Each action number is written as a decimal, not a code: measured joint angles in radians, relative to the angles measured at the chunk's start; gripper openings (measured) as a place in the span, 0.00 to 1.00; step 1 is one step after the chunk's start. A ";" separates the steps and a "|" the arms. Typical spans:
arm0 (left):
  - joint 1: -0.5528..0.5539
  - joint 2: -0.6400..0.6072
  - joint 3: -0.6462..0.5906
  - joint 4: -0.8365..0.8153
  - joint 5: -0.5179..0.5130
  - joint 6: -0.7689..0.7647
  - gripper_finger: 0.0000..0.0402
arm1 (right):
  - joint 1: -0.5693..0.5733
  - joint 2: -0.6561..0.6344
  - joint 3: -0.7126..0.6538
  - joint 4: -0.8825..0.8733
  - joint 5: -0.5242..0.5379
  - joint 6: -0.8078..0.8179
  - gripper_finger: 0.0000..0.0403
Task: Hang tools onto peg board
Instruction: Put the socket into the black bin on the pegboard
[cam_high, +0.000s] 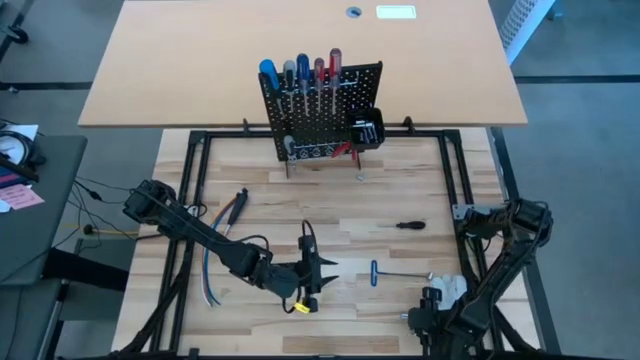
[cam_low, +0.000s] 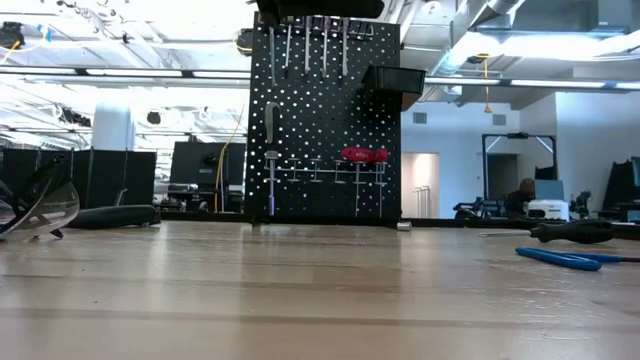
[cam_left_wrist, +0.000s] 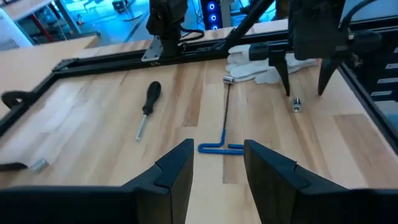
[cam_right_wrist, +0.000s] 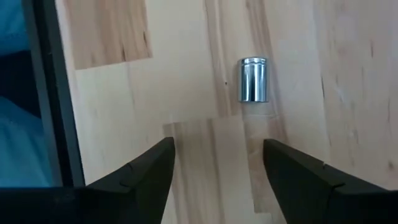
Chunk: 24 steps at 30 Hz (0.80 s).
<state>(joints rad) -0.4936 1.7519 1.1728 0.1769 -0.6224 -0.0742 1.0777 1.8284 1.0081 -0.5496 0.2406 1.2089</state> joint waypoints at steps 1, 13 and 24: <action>0.005 0.000 0.000 0.001 0.000 0.012 0.34 | -0.005 0.002 0.008 -0.017 -0.009 0.003 0.63; 0.030 0.000 0.000 -0.029 0.001 0.048 0.34 | -0.136 -0.008 0.014 -0.011 0.048 -0.040 0.63; 0.028 0.000 0.000 -0.052 0.069 0.035 0.34 | -0.159 -0.012 0.010 -0.041 -0.050 -0.075 0.43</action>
<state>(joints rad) -0.4652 1.7523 1.1728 0.1244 -0.5533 -0.0389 0.9187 1.8164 1.0180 -0.5910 0.1902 1.1343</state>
